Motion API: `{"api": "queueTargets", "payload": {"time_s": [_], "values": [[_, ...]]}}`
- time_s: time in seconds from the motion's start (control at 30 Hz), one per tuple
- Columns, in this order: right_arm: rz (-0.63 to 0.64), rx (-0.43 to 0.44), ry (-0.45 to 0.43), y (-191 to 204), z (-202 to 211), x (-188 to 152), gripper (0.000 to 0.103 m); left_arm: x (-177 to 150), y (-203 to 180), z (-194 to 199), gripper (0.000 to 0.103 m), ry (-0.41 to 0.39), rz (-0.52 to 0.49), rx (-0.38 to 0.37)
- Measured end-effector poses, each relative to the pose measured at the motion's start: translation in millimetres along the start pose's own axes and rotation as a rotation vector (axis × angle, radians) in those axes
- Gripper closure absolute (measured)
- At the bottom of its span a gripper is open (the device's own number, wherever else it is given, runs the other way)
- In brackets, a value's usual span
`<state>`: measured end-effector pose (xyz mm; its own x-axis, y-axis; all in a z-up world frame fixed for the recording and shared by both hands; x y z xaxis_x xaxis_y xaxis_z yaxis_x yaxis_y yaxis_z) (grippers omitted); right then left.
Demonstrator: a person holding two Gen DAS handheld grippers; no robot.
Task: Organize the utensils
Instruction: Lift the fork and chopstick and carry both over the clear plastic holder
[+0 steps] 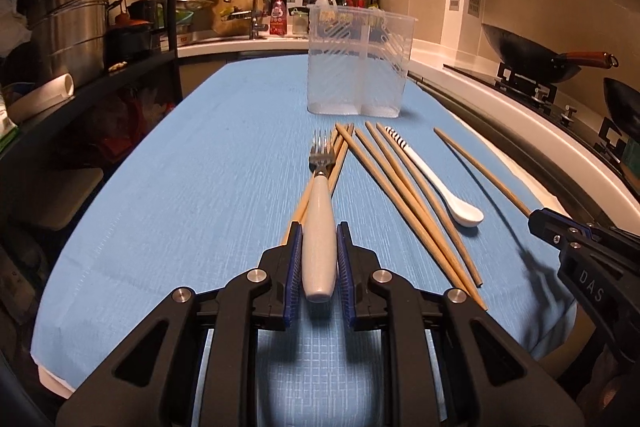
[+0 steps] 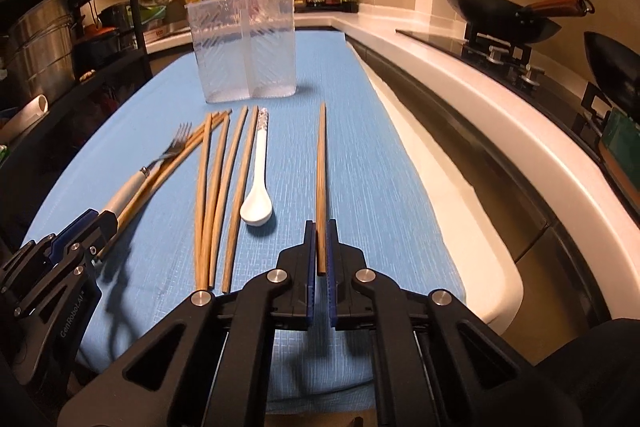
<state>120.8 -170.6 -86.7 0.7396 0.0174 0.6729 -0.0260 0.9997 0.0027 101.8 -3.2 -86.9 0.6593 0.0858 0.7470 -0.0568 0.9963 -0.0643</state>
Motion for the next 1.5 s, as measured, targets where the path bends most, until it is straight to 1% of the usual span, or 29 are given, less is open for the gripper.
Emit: {"api": "queueTargets", "payload": {"time_s": [0.2,0.37,0.53,0.73,0.83,0.97,1.13,1.23,1.3,1.4,1.5], "values": [[0.041,-0.006,-0.098,2,29,12,0.098,15,3,20,0.086,-0.064,-0.02,0.012],[0.066,-0.022,-0.161,-3,53,31,0.098,33,6,35,0.086,-0.104,-0.019,0.015],[0.068,-0.014,-0.225,-12,74,60,0.098,59,6,45,0.086,-0.136,-0.028,0.007],[0.092,0.018,-0.29,-12,91,100,0.098,94,9,44,0.086,-0.135,-0.033,-0.022],[0.092,0.028,-0.295,-13,88,118,0.098,114,12,38,0.086,-0.125,-0.04,-0.041],[0.095,0.047,-0.29,-10,80,138,0.098,135,19,28,0.086,-0.086,-0.026,-0.084],[0.118,0.091,-0.261,0,81,164,0.098,152,26,18,0.086,-0.03,-0.012,-0.127],[0.136,0.107,-0.213,5,78,174,0.098,158,28,16,0.086,-0.013,-0.012,-0.141],[0.134,0.113,-0.19,6,76,181,0.098,162,29,15,0.086,-0.009,-0.009,-0.152],[0.131,0.132,-0.182,7,77,189,0.098,168,30,18,0.086,-0.016,-0.006,-0.163],[0.143,0.127,-0.179,8,75,193,0.098,173,29,19,0.086,-0.02,-0.003,-0.175]]}}
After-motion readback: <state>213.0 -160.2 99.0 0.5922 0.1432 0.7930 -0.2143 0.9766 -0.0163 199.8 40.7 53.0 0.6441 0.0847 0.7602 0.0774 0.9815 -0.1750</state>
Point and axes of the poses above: each gripper's, at about its wrist camera, not at the fingertips, and z roughly against the way its jaws point, y to its left, x to its top, the point moved 9 cm from there along -z, roughly the way its jaws point, and after that the axes turned 9 degrees about y, right-handed, at the moved point
